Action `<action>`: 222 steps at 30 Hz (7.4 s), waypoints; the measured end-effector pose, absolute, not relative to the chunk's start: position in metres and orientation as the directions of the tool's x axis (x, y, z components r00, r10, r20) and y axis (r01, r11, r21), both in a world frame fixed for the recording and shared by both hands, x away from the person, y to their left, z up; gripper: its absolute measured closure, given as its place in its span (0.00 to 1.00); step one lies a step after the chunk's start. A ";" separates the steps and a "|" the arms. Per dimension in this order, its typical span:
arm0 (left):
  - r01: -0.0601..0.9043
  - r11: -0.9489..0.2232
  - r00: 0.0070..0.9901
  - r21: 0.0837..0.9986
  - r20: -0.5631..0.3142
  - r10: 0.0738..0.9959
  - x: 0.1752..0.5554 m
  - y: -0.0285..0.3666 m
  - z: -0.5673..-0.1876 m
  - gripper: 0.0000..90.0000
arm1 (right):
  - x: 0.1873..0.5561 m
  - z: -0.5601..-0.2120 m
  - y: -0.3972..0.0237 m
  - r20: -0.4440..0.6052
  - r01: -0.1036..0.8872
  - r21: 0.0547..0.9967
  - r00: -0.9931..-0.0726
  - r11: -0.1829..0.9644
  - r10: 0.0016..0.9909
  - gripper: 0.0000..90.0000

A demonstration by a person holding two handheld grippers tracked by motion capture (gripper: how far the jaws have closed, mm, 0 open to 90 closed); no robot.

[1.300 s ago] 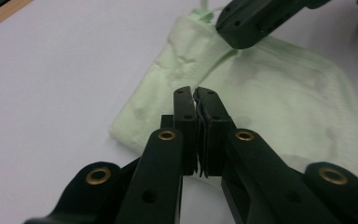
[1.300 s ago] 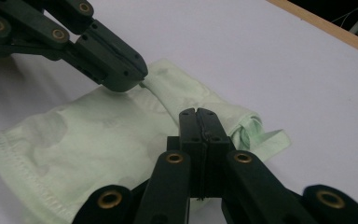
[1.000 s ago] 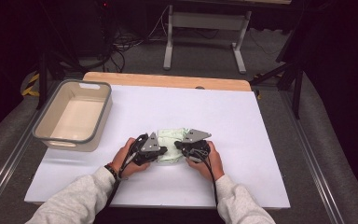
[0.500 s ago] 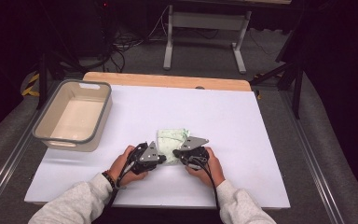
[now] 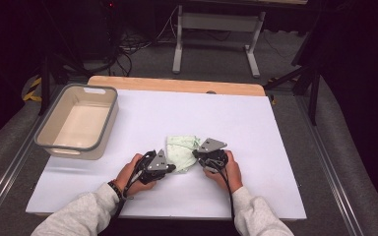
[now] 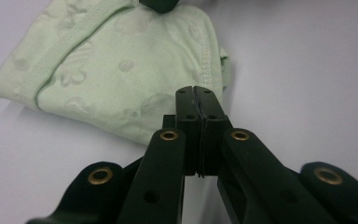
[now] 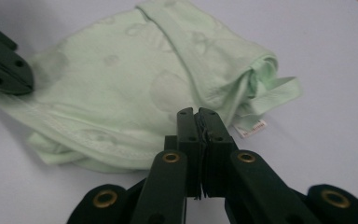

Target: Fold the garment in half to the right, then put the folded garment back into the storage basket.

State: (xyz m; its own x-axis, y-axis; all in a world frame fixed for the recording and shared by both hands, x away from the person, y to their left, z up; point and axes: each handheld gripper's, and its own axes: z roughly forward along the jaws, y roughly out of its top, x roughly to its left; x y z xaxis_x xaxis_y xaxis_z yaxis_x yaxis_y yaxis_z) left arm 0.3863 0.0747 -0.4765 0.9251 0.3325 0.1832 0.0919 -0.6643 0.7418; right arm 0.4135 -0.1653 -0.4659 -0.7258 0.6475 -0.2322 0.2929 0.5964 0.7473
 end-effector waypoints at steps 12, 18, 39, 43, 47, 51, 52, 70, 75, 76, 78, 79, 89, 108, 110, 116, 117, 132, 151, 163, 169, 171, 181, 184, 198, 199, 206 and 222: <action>0.091 -0.653 0.928 0.752 0.175 0.330 0.385 0.076 -0.475 0.98 | 0.403 -0.447 -0.170 -0.196 0.255 0.822 -0.713 0.509 0.673 0.99; 0.078 -0.659 0.933 0.748 0.178 0.313 0.383 0.075 -0.474 0.98 | 0.388 -0.445 -0.153 -0.196 0.194 0.824 -0.783 0.532 0.590 1.00; 0.095 -0.664 0.934 0.742 0.165 0.318 0.383 0.076 -0.476 0.95 | 0.393 -0.469 -0.158 -0.253 0.235 0.749 -0.762 0.619 0.596 1.00; 0.098 -0.663 0.932 0.742 0.165 0.323 0.382 0.076 -0.476 0.95 | 0.397 -0.470 -0.160 -0.273 0.254 0.743 -0.729 0.619 0.628 1.00; 0.101 -0.661 0.925 0.743 0.174 0.337 0.382 0.076 -0.475 0.94 | 0.398 -0.470 -0.162 -0.258 0.264 0.754 -0.723 0.602 0.641 1.00; 0.092 -0.658 0.926 0.747 0.178 0.332 0.381 0.077 -0.474 0.92 | 0.400 -0.469 -0.164 -0.254 0.269 0.760 -0.715 0.591 0.651 1.00; 0.089 -0.656 0.926 0.749 0.180 0.331 0.381 0.077 -0.473 0.91 | 0.400 -0.468 -0.165 -0.253 0.269 0.764 -0.712 0.587 0.655 1.00; 0.022 -0.608 0.883 0.794 0.270 0.384 0.387 0.114 -0.448 0.78 | 0.383 -0.441 -0.177 -0.239 0.158 0.853 -0.729 0.498 0.642 0.90; 0.028 -0.605 0.874 0.796 0.275 0.401 0.389 0.122 -0.448 0.71 | 0.378 -0.438 -0.181 -0.248 0.135 0.861 -0.730 0.490 0.637 0.86; 0.026 -0.603 0.870 0.797 0.279 0.406 0.389 0.124 -0.447 0.70 | 0.376 -0.437 -0.182 -0.246 0.132 0.864 -0.731 0.487 0.636 0.82; 0.025 -0.604 0.867 0.797 0.283 0.409 0.388 0.125 -0.446 0.67 | 0.375 -0.436 -0.184 -0.248 0.127 0.866 -0.731 0.483 0.636 0.78; 0.025 -0.603 0.865 0.798 0.284 0.413 0.388 0.126 -0.446 0.67 | 0.375 -0.436 -0.184 -0.248 0.127 0.866 -0.731 0.483 0.636 0.78; 0.029 -0.567 0.852 0.823 0.276 0.444 0.385 0.138 -0.442 0.47 | 0.367 -0.431 -0.193 -0.265 0.096 0.877 -0.721 0.471 0.640 0.56; 0.015 -0.506 0.824 0.863 0.276 0.496 0.370 0.152 -0.445 0.18 | 0.352 -0.433 -0.204 -0.297 0.067 0.885 -0.680 0.460 0.671 0.26; 0.021 -0.497 0.818 0.867 0.271 0.507 0.369 0.154 -0.446 0.17 | 0.350 -0.433 -0.205 -0.304 0.064 0.884 -0.675 0.463 0.673 0.24; 0.029 -0.475 0.816 0.880 0.253 0.519 0.366 0.160 -0.448 0.14 | 0.344 -0.434 -0.212 -0.309 0.061 0.885 -0.663 0.461 0.682 0.22; 0.030 -0.472 0.815 0.881 0.252 0.522 0.365 0.161 -0.449 0.13 | 0.343 -0.434 -0.213 -0.307 0.058 0.889 -0.663 0.455 0.683 0.22; 0.076 -0.432 0.813 0.898 0.195 0.548 0.351 0.175 -0.458 0.11 | 0.331 -0.442 -0.226 -0.285 0.069 0.903 -0.641 0.424 0.712 0.19; 0.126 -0.438 0.829 0.890 0.148 0.539 0.348 0.177 -0.467 0.09 | 0.325 -0.449 -0.235 -0.293 0.092 0.892 -0.627 0.442 0.722 0.19; 0.167 -0.436 0.827 0.884 0.116 0.551 0.352 0.176 -0.467 0.08 | 0.326 -0.451 -0.236 -0.299 0.097 0.886 -0.627 0.453 0.719 0.18; 0.195 -0.429 0.835 0.882 0.080 0.544 0.359 0.168 -0.465 0.08 | 0.322 -0.452 -0.237 -0.317 0.093 0.878 -0.622 0.470 0.716 0.18; 0.196 -0.434 0.838 0.879 0.079 0.539 0.360 0.165 -0.466 0.07 | 0.322 -0.451 -0.238 -0.309 0.093 0.884 -0.618 0.458 0.723 0.18; 0.226 -0.429 0.857 0.875 0.031 0.515 0.372 0.145 -0.467 0.07 | 0.324 -0.451 -0.239 -0.311 0.106 0.881 -0.604 0.461 0.734 0.18; 0.286 -0.405 0.850 0.869 -0.034 0.526 0.383 0.137 -0.468 0.07 | 0.324 -0.452 -0.239 -0.307 0.113 0.881 -0.603 0.459 0.736 0.18; 0.420 -0.441 0.826 0.794 -0.133 0.547 0.445 0.089 -0.472 0.08 | 0.325 -0.454 -0.239 -0.325 0.128 0.865 -0.595 0.485 0.736 0.19; 0.425 -0.440 0.825 0.791 -0.138 0.548 0.447 0.088 -0.472 0.08 | 0.325 -0.453 -0.239 -0.325 0.125 0.867 -0.592 0.483 0.737 0.19; 0.489 -0.436 0.803 0.756 -0.193 0.564 0.464 0.074 -0.472 0.08 | 0.325 -0.453 -0.239 -0.318 0.121 0.871 -0.600 0.477 0.734 0.19; 0.420 -0.529 0.811 0.738 -0.044 0.583 0.452 0.047 -0.470 0.29 | 0.326 -0.457 -0.233 -0.324 0.132 0.850 -0.631 0.509 0.705 0.20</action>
State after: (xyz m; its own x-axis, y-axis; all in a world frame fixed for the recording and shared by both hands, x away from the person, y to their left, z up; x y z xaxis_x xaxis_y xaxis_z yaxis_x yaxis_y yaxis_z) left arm 0.4523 0.0471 -0.4699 0.8114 0.5828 -0.0439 0.4197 -0.5286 0.7379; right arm 0.3255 -0.2334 -0.4566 -0.6313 0.7046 -0.3239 0.1324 0.5095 0.8502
